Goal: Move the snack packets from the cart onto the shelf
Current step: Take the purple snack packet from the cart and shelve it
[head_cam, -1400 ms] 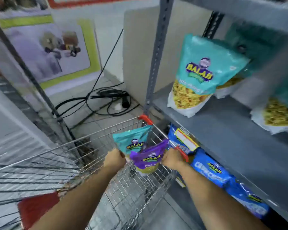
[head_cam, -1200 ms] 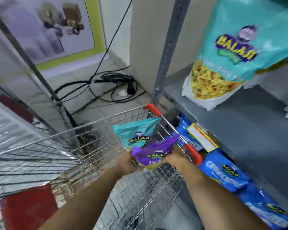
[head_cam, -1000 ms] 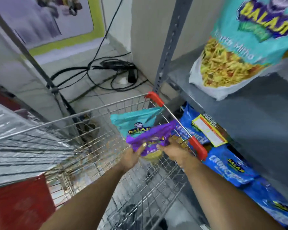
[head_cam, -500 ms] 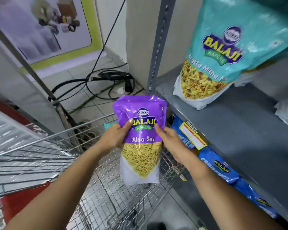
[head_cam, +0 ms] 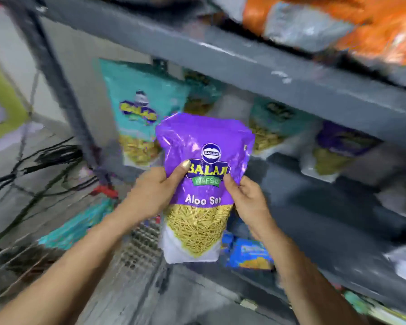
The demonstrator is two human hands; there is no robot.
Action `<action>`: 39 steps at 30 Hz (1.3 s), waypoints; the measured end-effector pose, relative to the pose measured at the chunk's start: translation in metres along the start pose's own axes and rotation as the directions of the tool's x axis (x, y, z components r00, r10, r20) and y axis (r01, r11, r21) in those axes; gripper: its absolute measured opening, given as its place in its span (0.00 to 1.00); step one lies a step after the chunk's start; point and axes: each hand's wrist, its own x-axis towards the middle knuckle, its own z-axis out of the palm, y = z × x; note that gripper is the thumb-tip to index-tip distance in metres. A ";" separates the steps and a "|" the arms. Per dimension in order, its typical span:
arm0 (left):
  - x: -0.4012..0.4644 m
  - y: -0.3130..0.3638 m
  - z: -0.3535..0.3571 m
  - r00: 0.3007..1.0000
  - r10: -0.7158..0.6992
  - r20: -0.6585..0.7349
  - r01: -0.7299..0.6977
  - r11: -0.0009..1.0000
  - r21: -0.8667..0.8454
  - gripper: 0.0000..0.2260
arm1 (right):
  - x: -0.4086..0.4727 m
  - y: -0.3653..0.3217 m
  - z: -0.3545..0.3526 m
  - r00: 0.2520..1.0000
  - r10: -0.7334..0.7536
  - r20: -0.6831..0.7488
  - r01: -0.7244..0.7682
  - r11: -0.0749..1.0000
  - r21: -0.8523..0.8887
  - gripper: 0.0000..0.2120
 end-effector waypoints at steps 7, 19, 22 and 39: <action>0.023 0.130 0.133 0.962 0.253 0.098 -0.256 0.967 0.011 0.28 | -0.023 -0.028 -0.165 0.901 -0.192 -0.390 0.145 0.979 -0.146 0.03; 0.052 0.209 0.309 0.872 0.364 0.328 -0.343 0.932 -0.121 0.33 | -0.044 -0.003 -0.320 0.699 -0.185 -0.691 0.092 0.981 -0.169 0.05; 0.051 0.200 0.326 0.869 0.343 0.356 -0.325 0.939 -0.111 0.42 | -0.046 0.011 -0.329 0.715 -0.166 -0.680 0.059 0.982 -0.178 0.04; 0.013 -0.040 0.129 0.956 0.085 -0.280 -0.171 0.940 -0.295 0.11 | -0.031 0.039 -0.067 0.725 -0.550 -0.414 0.320 0.802 -0.504 0.11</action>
